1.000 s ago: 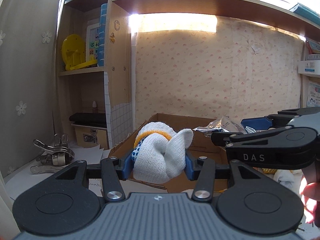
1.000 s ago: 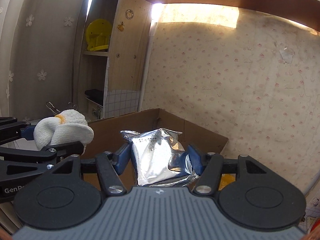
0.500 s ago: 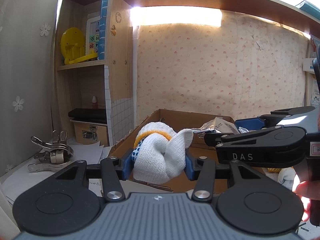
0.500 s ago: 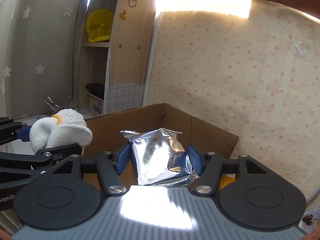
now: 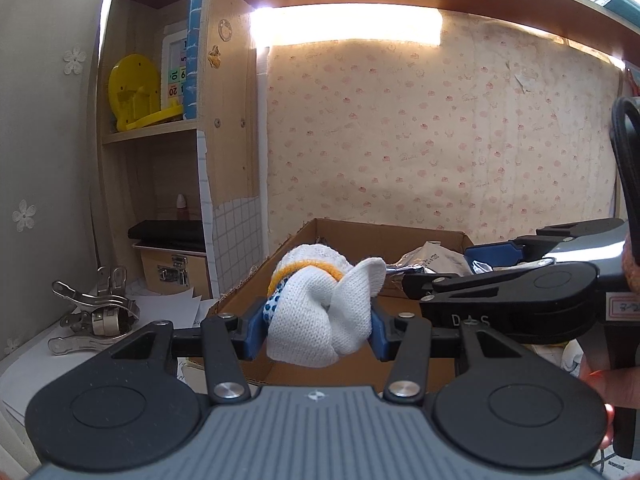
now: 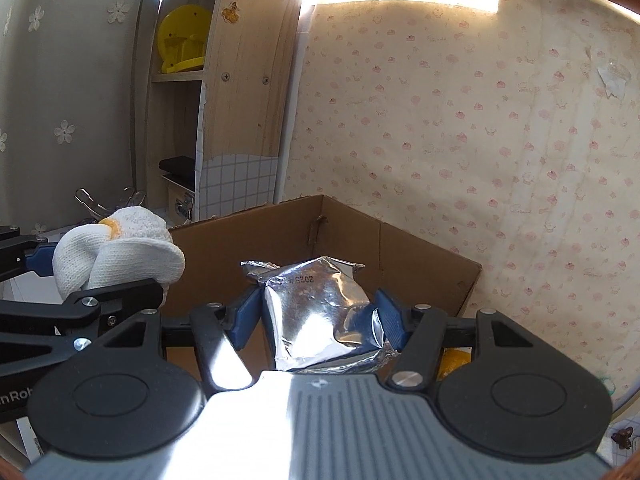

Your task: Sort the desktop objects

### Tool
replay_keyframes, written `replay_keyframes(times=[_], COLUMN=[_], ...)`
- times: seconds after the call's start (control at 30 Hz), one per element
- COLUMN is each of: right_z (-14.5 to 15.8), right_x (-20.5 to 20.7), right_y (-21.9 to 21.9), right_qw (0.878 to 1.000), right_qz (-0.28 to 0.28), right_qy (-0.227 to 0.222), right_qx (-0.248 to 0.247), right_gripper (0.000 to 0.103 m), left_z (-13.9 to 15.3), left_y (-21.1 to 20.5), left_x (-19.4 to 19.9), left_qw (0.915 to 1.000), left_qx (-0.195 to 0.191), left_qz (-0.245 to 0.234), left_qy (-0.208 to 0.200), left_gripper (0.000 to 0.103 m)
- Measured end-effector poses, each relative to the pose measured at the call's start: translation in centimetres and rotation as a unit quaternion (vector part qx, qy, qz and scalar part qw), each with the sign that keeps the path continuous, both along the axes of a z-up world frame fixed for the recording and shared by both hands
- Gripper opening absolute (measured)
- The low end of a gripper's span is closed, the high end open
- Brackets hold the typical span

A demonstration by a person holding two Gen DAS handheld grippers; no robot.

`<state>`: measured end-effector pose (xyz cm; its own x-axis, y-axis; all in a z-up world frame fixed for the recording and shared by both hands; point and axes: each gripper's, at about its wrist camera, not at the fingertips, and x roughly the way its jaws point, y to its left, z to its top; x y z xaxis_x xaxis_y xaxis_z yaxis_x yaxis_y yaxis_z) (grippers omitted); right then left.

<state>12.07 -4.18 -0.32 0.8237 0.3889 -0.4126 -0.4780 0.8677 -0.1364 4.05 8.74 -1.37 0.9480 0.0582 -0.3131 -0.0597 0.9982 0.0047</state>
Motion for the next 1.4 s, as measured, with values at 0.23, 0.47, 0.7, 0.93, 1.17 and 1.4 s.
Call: replay_keyframes(times=[0.23, 0.47, 0.7, 0.93, 1.17, 1.4], right_z=[-0.2, 0.1, 0.8, 1.1, 1.3, 1.4], right_x=[0.2, -0.2, -1.1, -2.0, -3.1, -4.2], right_y=[0.0, -0.7, -1.8, -3.5, -5.4, -7.8], right_qw=[1.000, 1.000, 0.999, 0.999, 0.998, 0.996], right_qz=[-0.002, -0.007, -0.017, -0.031, -0.047, -0.078], right_qy=[-0.002, -0.010, -0.024, -0.030, -0.038, -0.046], right_qx=[0.005, 0.014, 0.017, 0.021, 0.023, 0.026], right_gripper=[0.068, 0.078, 0.079, 0.080, 0.085, 0.089], left_z=[-0.1, 0.0, 0.4, 0.6, 0.5, 0.7], left_y=[-0.3, -0.3, -0.6, -1.3, -2.3, -3.7], left_x=[0.3, 0.2, 0.0, -0.1, -0.1, -0.2], left_qw=[0.9999, 0.9997, 0.9996, 0.9996, 0.9997, 0.9999], left_qx=[0.001, -0.004, 0.000, 0.004, 0.007, 0.004], left_qz=[0.009, 0.021, 0.028, 0.027, 0.021, 0.010], left_qy=[0.007, 0.008, 0.002, 0.000, 0.005, 0.003], left_gripper=[0.056, 0.060, 0.077, 0.089, 0.089, 0.089])
